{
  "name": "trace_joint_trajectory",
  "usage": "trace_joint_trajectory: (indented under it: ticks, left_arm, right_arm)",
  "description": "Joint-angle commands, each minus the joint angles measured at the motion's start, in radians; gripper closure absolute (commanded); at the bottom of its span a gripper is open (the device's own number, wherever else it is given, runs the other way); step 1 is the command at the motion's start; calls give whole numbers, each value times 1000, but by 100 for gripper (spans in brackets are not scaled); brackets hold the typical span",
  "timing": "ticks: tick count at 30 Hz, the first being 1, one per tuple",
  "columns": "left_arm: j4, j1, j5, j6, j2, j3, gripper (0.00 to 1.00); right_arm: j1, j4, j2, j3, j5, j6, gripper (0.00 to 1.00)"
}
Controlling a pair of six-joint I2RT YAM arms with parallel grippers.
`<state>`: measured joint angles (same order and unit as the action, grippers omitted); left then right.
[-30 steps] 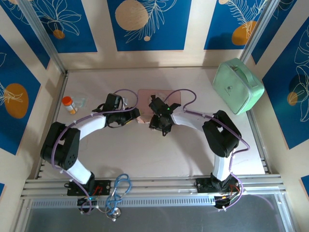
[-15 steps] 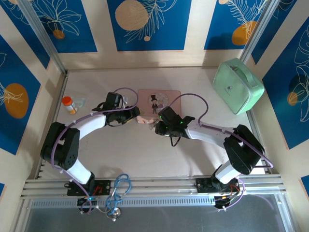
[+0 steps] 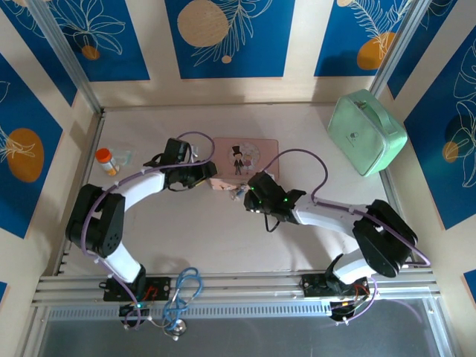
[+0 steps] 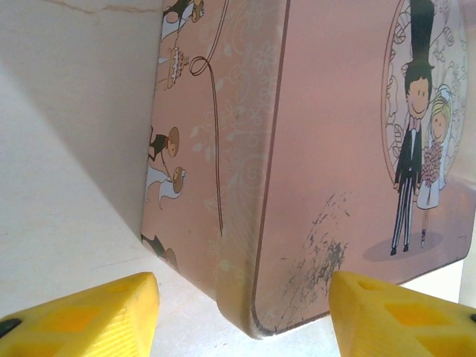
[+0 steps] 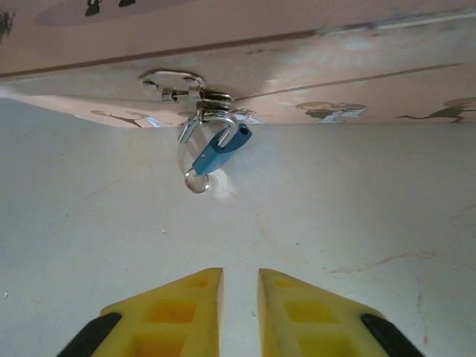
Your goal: Unlock a padlock with a key
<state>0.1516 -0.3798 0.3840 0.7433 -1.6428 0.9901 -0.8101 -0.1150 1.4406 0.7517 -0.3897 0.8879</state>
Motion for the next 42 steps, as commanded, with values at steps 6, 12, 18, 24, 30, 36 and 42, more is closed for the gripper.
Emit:
trace_joint_trajectory:
  ticks: [6,12,18,24,30,36,42]
  left_arm:
    - [59,-4,-20,-45,-33,21,45]
    - [64,-7,-17,-40,-10,-7,50]
    - [42,-10,-1,-22,18,-55,53]
    - [23,-16,12,-6,45,-108,55]
    - [0,-18,28,18,79,-160,55]
    - [22,-18,24,18,86,-110,46]
    - [42,-16,6,10,90,-35,44]
  right_arm:
    - [9,166,-94,-140,-81,74,60]
    - [19,173,-65,-117,-45,37,60]
    - [62,171,-12,-73,40,-18,60]
    - [65,183,18,-61,76,-22,61]
    - [53,175,12,-59,79,-4,61]
    - [-5,71,21,13,15,34,61]
    - [7,105,48,-6,28,37,61]
